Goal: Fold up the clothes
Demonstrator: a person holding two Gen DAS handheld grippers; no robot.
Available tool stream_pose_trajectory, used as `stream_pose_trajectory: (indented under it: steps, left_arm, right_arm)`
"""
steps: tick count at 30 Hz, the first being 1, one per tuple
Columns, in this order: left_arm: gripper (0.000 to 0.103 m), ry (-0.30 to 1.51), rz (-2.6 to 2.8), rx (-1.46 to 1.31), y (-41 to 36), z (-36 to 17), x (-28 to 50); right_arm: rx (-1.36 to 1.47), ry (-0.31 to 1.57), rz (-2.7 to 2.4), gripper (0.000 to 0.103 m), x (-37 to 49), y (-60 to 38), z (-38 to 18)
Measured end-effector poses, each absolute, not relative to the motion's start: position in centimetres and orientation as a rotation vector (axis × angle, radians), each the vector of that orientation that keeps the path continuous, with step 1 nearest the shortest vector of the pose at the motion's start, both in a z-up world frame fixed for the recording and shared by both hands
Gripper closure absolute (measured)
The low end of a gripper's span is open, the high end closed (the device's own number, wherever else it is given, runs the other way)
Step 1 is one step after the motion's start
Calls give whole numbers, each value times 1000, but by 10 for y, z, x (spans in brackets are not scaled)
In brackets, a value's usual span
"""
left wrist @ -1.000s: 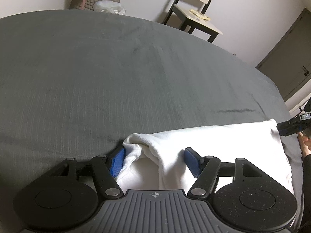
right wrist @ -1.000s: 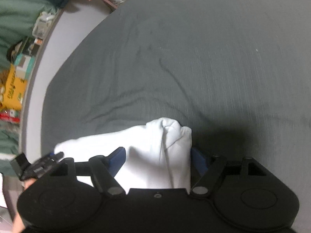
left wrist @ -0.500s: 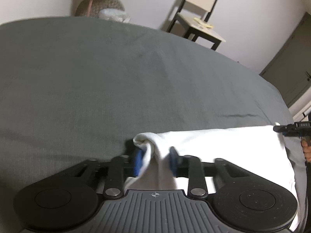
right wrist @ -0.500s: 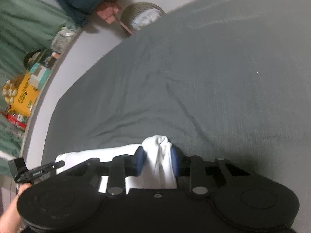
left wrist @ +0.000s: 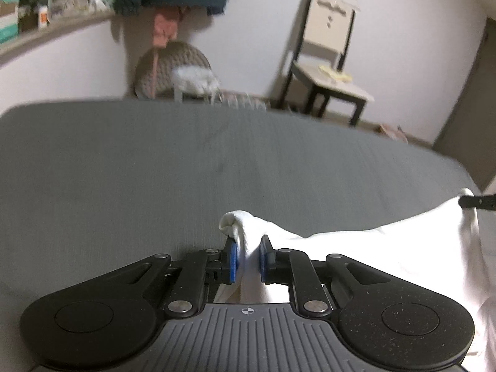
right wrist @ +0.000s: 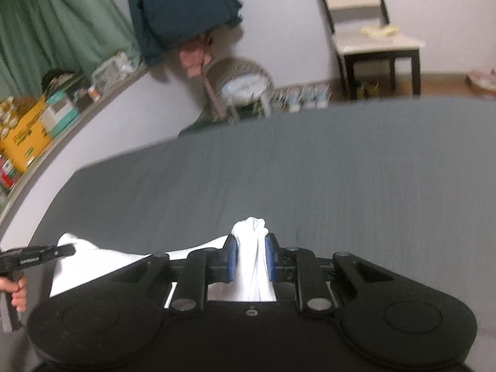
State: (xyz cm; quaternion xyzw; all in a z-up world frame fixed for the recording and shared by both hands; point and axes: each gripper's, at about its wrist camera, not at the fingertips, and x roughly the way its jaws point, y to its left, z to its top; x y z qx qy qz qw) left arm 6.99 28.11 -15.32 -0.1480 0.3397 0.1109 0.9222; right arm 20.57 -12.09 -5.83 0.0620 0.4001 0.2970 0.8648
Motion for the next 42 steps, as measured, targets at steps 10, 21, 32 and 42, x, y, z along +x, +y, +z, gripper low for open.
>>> stream_pose_trajectory:
  steps: [10,21,32,42]
  left_arm:
    - [89,592,120,-221,278,-128,56]
    - [89,470,-105,-110,245,-103,-63]
    - [89,701,-273,132,195,-125,-121]
    - [81,907,-300,387,157,-139,-121]
  right_arm:
    - [130,708,663,84,189,-130,-51]
    - [210,588,812,84,82,-198,-28]
    - [258,751,774,89,16,-245,-83]
    - [333,864,728,69,1,-250,-109]
